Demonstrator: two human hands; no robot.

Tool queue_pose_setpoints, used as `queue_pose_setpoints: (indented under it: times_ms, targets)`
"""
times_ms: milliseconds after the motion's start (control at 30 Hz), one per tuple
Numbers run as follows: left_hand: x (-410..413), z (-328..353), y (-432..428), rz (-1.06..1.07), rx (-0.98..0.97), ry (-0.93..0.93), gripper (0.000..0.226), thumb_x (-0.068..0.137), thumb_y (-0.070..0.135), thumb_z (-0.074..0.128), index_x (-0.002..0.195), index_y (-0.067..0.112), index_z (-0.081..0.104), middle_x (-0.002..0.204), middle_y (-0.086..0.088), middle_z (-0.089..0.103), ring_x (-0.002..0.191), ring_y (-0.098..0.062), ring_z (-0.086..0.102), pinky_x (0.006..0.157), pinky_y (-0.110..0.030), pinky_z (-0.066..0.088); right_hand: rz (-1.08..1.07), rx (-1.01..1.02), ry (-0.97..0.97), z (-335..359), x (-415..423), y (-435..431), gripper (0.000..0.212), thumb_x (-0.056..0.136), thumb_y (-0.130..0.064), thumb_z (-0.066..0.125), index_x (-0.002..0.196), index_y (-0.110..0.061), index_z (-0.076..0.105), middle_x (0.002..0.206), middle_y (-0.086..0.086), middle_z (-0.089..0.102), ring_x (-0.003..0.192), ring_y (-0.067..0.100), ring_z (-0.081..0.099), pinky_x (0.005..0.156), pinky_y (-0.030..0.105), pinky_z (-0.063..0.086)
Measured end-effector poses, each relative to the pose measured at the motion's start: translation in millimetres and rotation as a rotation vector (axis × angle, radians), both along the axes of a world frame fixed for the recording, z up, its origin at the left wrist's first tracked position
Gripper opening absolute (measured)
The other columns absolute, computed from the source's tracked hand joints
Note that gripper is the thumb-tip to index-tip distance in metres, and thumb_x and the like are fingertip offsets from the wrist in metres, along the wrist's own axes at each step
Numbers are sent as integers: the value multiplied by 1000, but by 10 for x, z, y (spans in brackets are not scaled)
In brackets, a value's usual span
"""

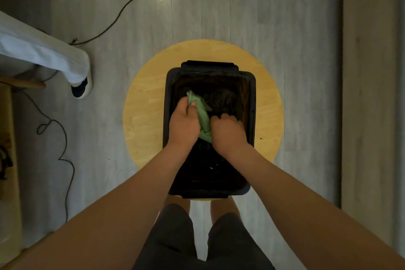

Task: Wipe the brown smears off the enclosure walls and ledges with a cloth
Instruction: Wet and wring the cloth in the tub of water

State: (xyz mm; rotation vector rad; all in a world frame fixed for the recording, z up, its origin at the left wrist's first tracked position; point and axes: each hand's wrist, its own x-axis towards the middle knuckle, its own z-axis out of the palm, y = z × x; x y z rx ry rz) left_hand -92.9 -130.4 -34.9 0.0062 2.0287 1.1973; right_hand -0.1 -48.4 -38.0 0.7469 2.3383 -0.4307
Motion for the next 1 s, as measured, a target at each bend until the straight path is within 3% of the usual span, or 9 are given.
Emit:
queue_pose_setpoints:
  times_ms: [200, 267, 367, 467, 533, 700, 767, 867, 1000]
  targets:
    - [-84, 63, 70, -60, -5, 101, 23, 112, 23, 39, 101, 8, 53, 79, -5, 56, 64, -7, 51, 56, -24, 38, -65, -30, -120, 192, -7, 77, 27, 96, -12, 63, 121, -5, 57, 123, 15, 60, 108, 30, 62, 70, 32, 43]
    - [-79, 55, 81, -65, -104, 4, 19, 110, 17, 38, 121, 8, 50, 90, 2, 55, 77, -11, 53, 62, -27, 38, -215, -97, -79, 149, -48, 106, 42, 95, -15, 66, 132, -4, 48, 127, 21, 54, 102, 32, 62, 69, 33, 45]
    - [-6, 4, 44, -63, -163, -183, 53, 103, 8, 43, 153, 11, 24, 111, -1, 58, 82, -7, 53, 67, -25, 44, -530, -295, 11, -41, -143, 108, 61, 100, -25, 55, 152, -16, 27, 134, 26, 46, 102, 38, 58, 75, 37, 47]
    - [100, -92, -36, 2, -83, -252, 75, 102, 12, 53, 162, 30, 13, 125, 1, 57, 97, -9, 59, 90, -32, 52, -722, -429, -14, -269, -158, 39, 59, 107, -41, 35, 162, -35, 12, 150, 22, 38, 120, 42, 54, 82, 35, 42]
    - [131, -174, -56, 94, -61, -355, 69, 104, 21, 51, 161, 40, 19, 140, -2, 55, 115, -18, 60, 103, -39, 53, -748, -467, -16, -416, -106, 4, 54, 109, -42, 32, 161, -34, 20, 148, 18, 43, 117, 38, 55, 82, 33, 43]
    - [108, -257, 10, 243, -47, -721, 44, 105, 45, 42, 147, 37, 48, 134, -7, 63, 116, -32, 63, 92, -61, 56, -953, -712, 248, -348, 9, -98, 24, 108, -35, 44, 125, -30, 61, 113, -2, 69, 103, 16, 63, 77, 25, 50]
    - [67, -278, 47, 322, 13, -793, 38, 106, 39, 45, 139, 25, 58, 124, -13, 68, 108, -32, 69, 81, -48, 63, -987, -747, 419, -154, 74, -203, 21, 105, -34, 50, 97, -30, 69, 90, -10, 70, 88, 9, 66, 68, 21, 48]
    - [39, -246, 90, 314, 55, -852, 25, 105, 29, 56, 119, 13, 70, 104, -11, 73, 94, -23, 72, 66, -27, 59, -852, -640, 624, 1, 141, -330, 35, 102, -27, 50, 69, -18, 54, 65, -8, 55, 64, 11, 53, 59, 36, 41]
    - [44, -188, 83, 291, 47, -868, 12, 98, 17, 69, 94, 6, 72, 79, -9, 74, 71, -19, 73, 58, -25, 57, -619, -453, 668, -108, 80, -342, 35, 98, -35, 35, 72, -18, 51, 71, 1, 59, 67, 19, 56, 59, 38, 44]
